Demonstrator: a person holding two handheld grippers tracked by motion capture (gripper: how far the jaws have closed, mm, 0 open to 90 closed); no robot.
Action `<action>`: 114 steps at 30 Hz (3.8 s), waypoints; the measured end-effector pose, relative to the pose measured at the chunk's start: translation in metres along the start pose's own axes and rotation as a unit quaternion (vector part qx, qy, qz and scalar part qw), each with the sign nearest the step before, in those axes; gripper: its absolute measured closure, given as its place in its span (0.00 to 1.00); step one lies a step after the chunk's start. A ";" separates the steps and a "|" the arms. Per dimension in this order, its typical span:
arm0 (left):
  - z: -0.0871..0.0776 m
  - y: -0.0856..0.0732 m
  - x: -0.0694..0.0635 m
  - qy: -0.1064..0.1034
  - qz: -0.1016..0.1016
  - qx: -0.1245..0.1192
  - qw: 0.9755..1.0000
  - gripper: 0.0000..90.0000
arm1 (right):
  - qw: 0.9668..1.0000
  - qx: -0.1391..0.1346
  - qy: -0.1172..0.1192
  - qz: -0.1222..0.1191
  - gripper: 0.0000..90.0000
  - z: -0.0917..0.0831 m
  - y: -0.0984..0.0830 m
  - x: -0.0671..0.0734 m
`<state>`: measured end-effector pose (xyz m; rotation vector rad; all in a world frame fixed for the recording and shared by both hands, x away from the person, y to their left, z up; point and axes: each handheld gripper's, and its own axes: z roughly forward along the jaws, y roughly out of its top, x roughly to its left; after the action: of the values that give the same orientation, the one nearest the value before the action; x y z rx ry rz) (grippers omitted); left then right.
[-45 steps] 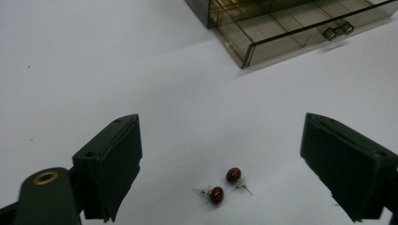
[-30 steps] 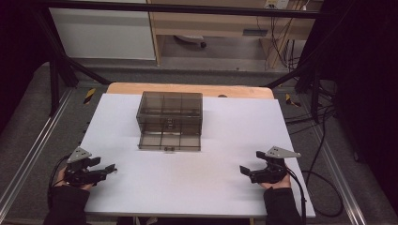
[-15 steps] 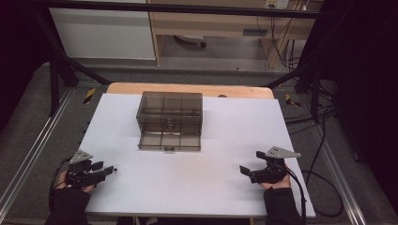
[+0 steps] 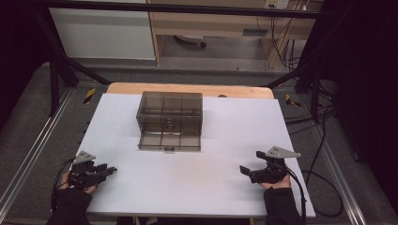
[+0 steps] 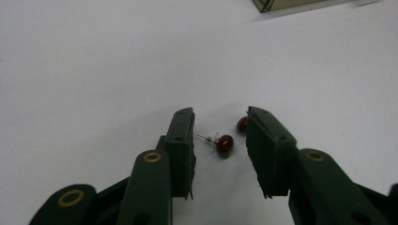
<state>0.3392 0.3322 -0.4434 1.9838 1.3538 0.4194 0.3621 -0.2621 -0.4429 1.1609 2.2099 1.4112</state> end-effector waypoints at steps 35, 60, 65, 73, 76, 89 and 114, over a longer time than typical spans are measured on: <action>0.002 0.000 0.002 0.017 0.002 0.000 1.000 0.89 | 1.000 -0.001 0.001 -0.001 0.00 0.000 0.000 0.000; -0.004 0.002 0.001 0.012 0.000 -0.018 1.000 0.89 | 1.000 0.001 0.002 0.000 0.01 0.000 0.000 0.000; -0.004 0.003 0.001 0.011 0.001 -0.022 1.000 0.89 | 1.000 0.002 0.002 0.001 0.01 0.000 0.000 0.000; -0.004 0.005 0.000 0.009 0.002 -0.027 1.000 0.89 | 1.000 0.003 0.002 0.001 0.01 0.001 0.000 0.000; -0.004 0.007 -0.001 0.009 0.001 -0.030 1.000 0.89 | 1.000 0.004 0.002 0.001 0.01 0.001 0.000 0.000; -0.003 0.014 -0.004 0.001 0.006 -0.037 0.999 0.89 | 1.000 0.007 0.002 0.001 0.01 0.002 -0.001 0.000; 0.001 0.034 -0.021 -0.013 0.028 -0.044 0.999 0.89 | 1.000 0.007 0.000 0.001 0.01 0.001 0.000 -0.001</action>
<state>0.3548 0.3056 -0.4177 1.9522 1.2451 0.4694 0.3630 -0.2618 -0.4441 1.1683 2.2232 1.3988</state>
